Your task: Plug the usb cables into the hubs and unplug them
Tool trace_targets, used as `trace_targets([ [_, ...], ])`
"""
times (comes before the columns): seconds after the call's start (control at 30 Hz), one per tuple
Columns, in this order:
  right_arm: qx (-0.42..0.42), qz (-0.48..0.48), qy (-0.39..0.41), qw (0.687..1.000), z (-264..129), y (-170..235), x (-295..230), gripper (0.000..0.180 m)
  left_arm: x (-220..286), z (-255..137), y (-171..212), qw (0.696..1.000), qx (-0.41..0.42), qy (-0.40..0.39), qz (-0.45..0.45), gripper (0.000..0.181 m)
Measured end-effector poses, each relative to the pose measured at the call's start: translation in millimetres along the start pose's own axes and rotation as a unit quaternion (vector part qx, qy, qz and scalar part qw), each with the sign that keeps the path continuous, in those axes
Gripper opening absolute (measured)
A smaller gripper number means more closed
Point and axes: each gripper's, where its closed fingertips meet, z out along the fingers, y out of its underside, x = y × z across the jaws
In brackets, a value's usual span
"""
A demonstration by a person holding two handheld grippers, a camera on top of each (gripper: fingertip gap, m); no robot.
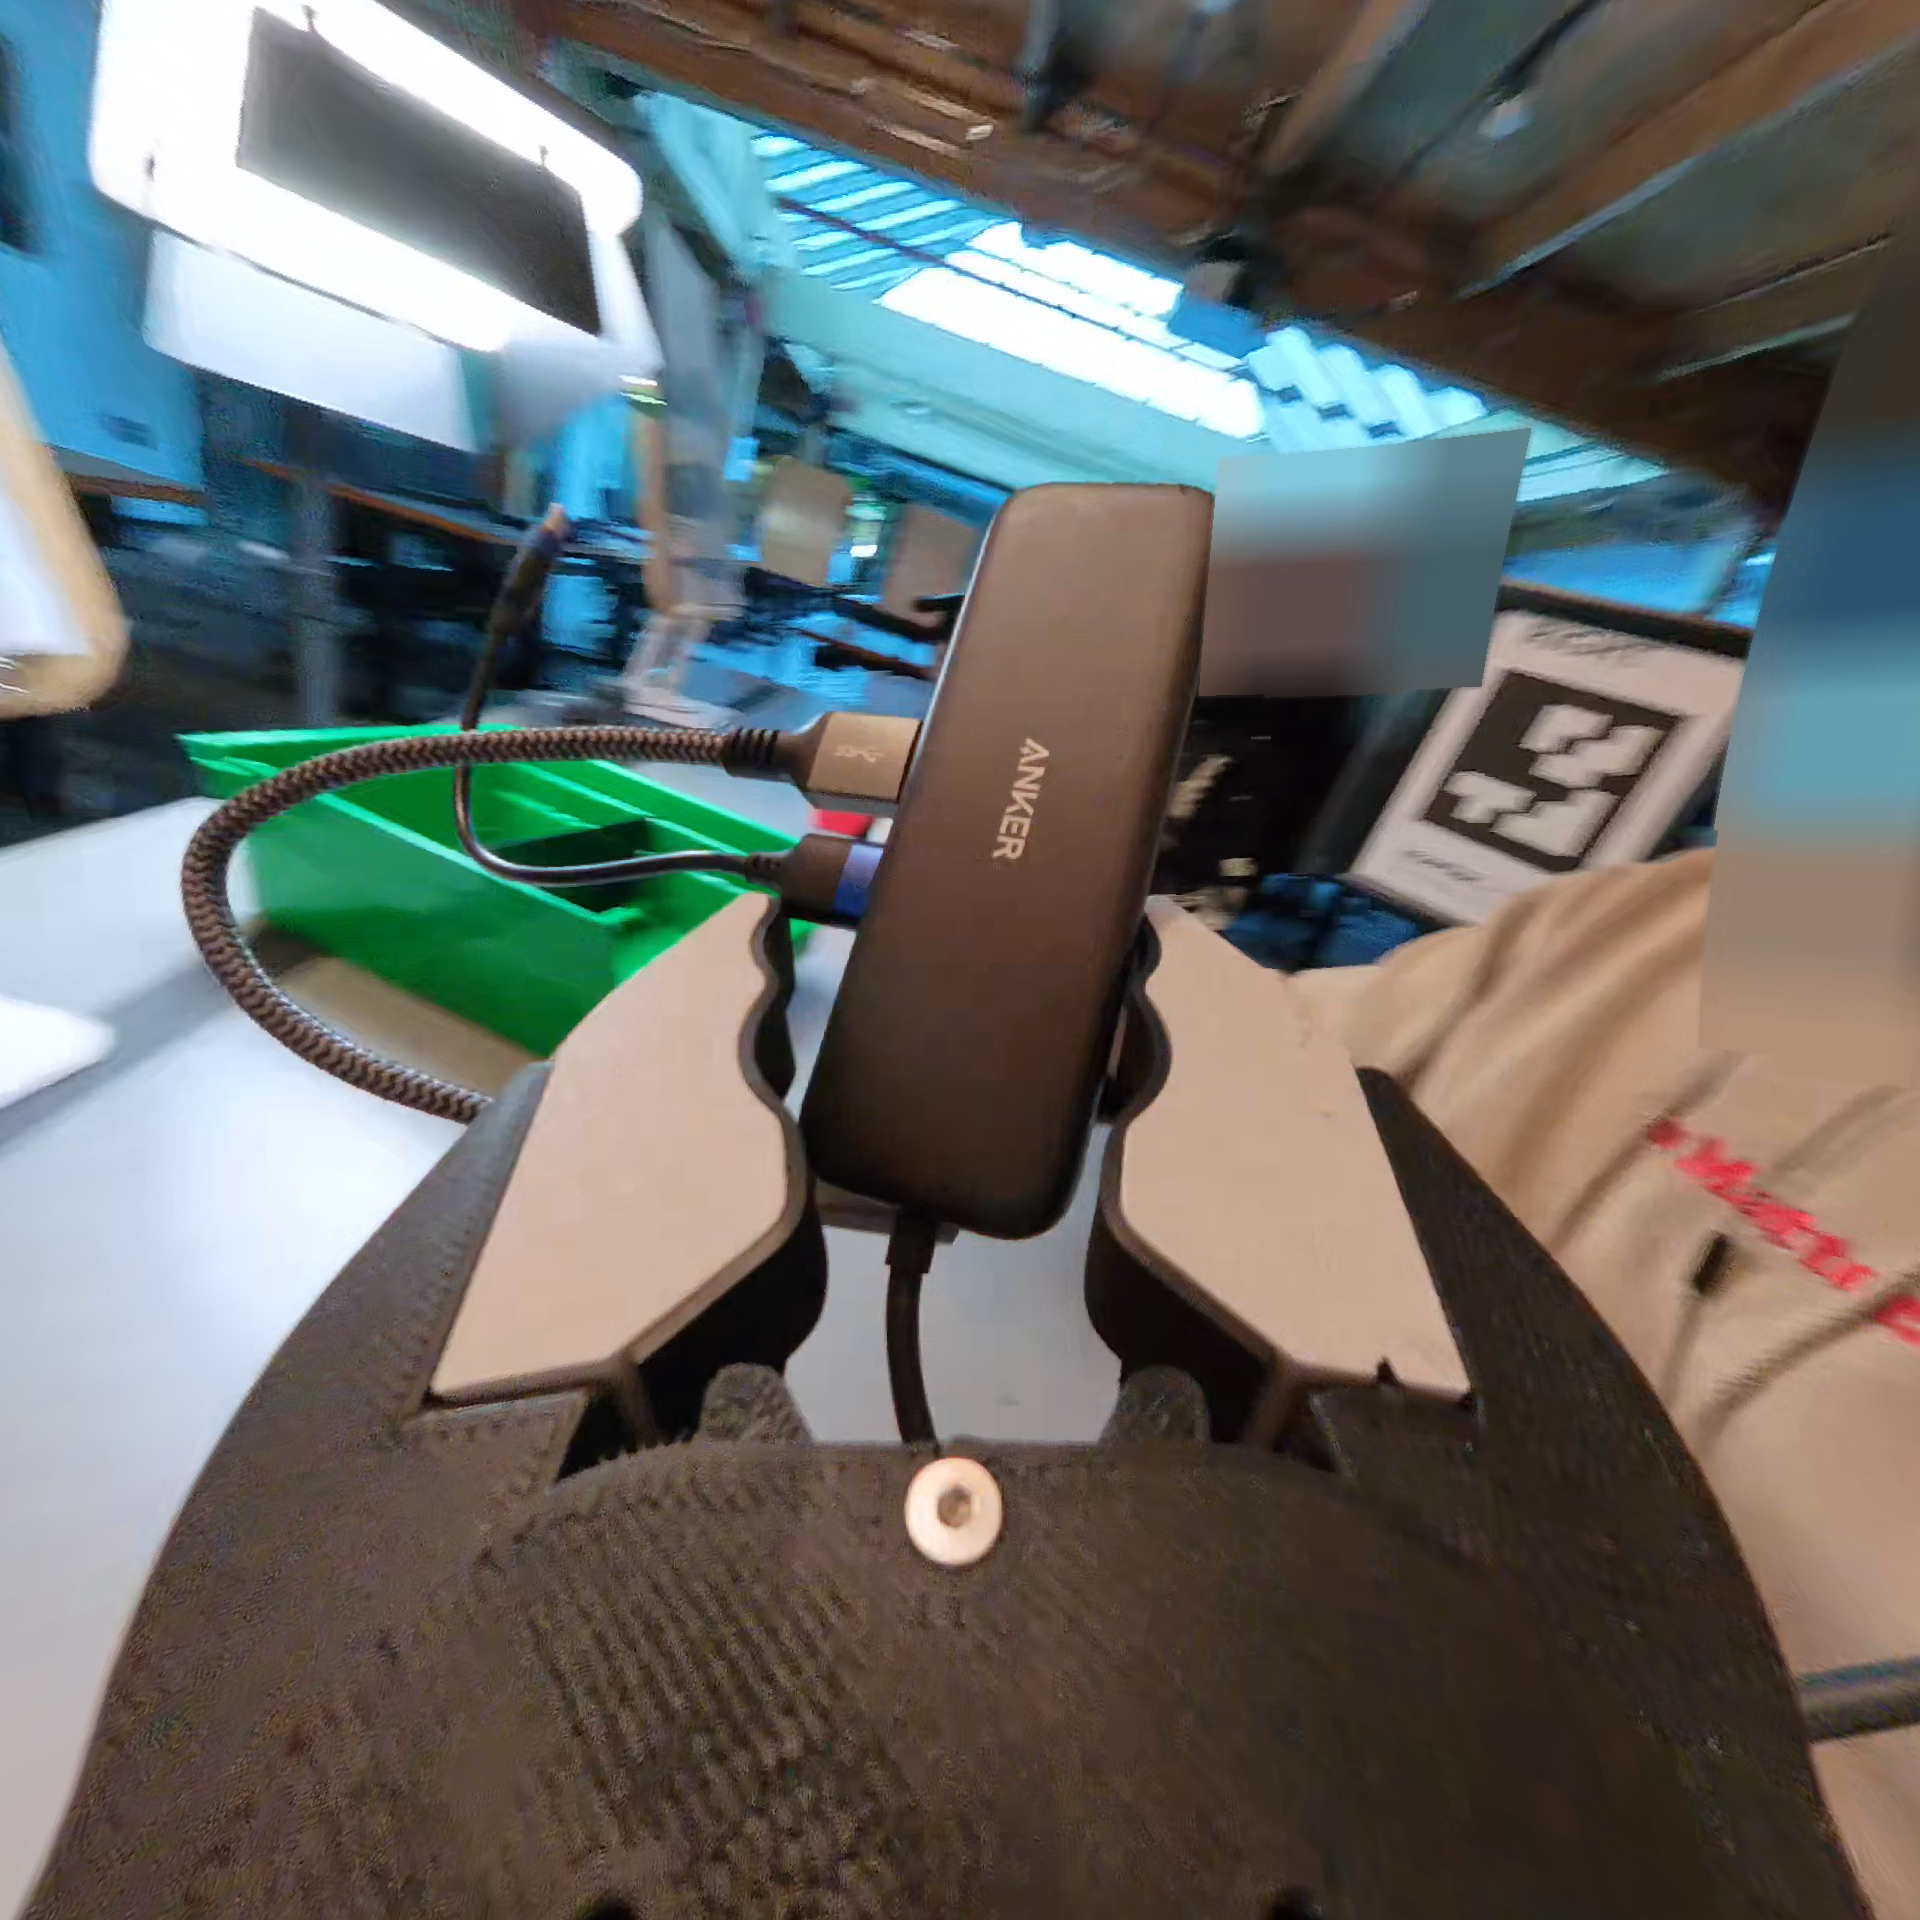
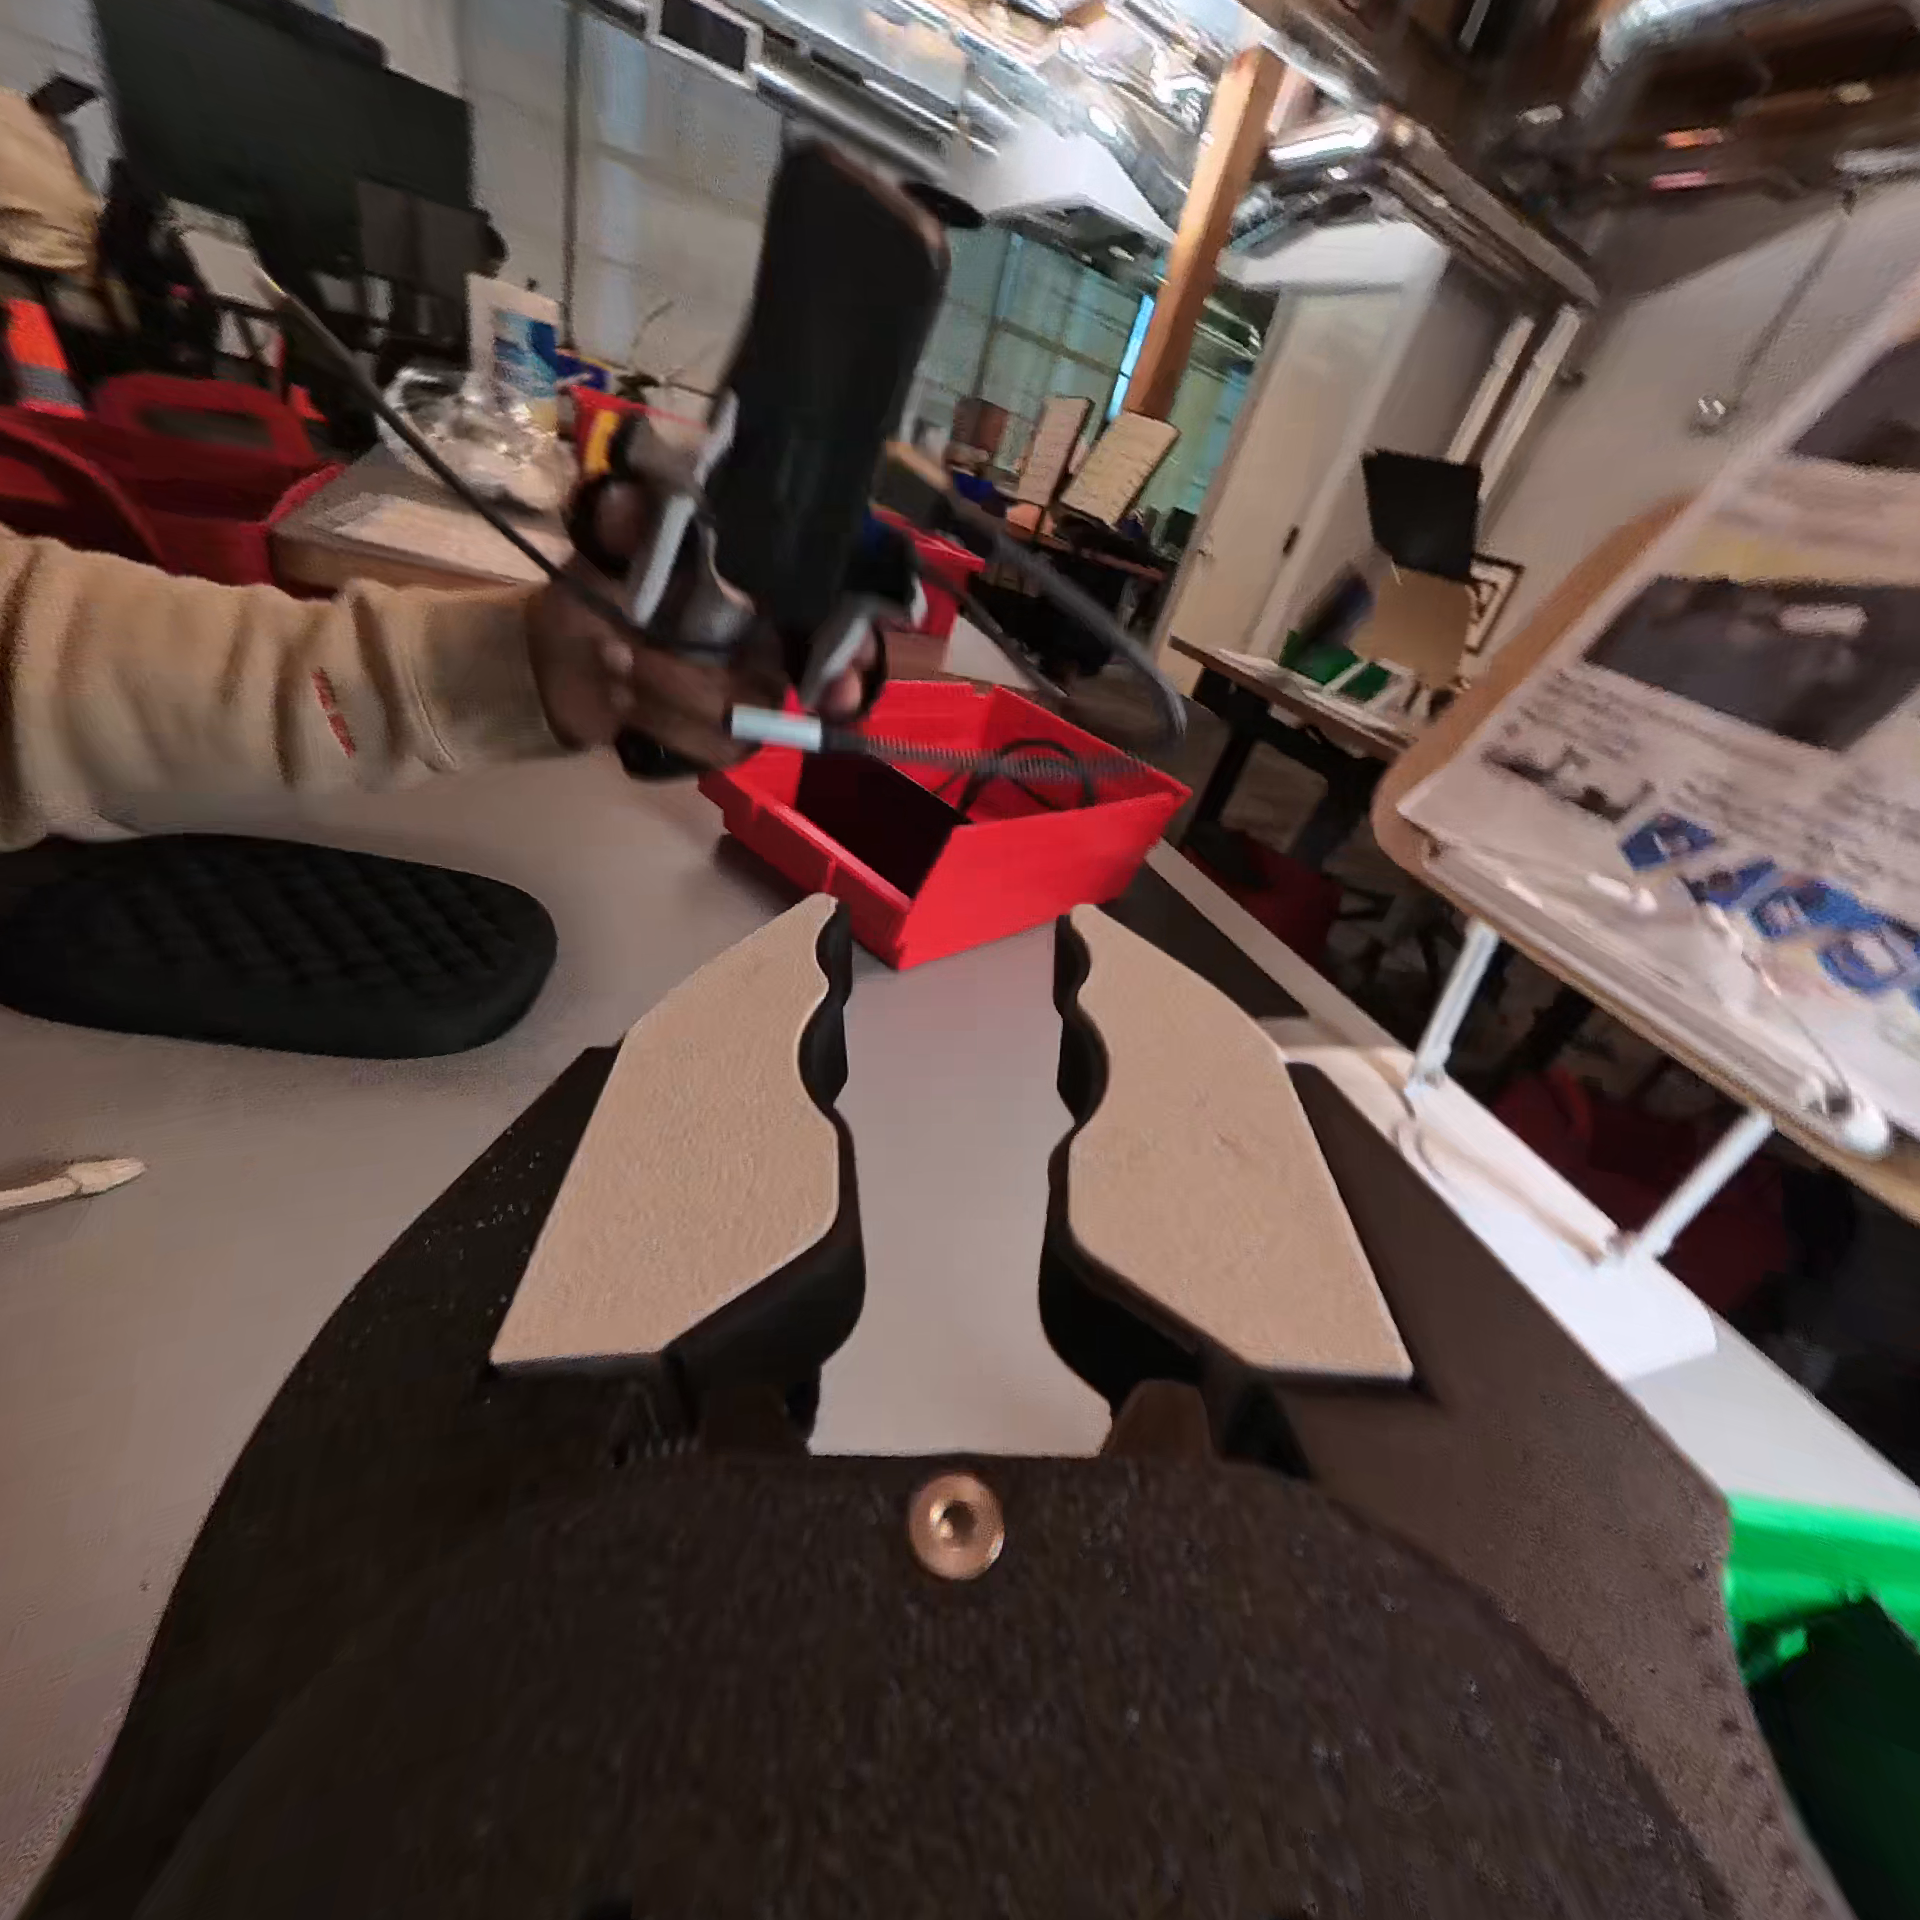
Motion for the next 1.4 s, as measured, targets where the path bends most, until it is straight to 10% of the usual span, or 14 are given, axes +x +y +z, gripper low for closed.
trace_targets([
  [0.33, -0.113, -0.176, -0.116, 0.971, 37, 4, -59, 0.045, 46, 39, 91, 0.969, -0.065, 0.198, -0.132, 0.061],
  [0.47, -0.117, -0.158, -0.197, 0.96, 41, 7, -80, 0.012, 57, 44, 100, 0.965, -0.082, 0.215, -0.13, 0.062],
  [1.0, -0.276, -0.066, -0.194, 0.939, -9, 22, -35, 0.008, -41, 4, 56, 0.964, -0.048, -0.185, 0.186, 0.037],
  [1.17, -0.319, -0.029, -0.232, 0.918, 10, 62, -52, 0.008, -12, 22, 56, 0.948, -0.076, -0.162, 0.265, 0.034],
  [1.4, -0.293, -0.003, -0.253, 0.922, 27, 66, -69, 0.008, 7, 29, 87, 0.991, -0.099, -0.01, 0.094, 0.046],
])
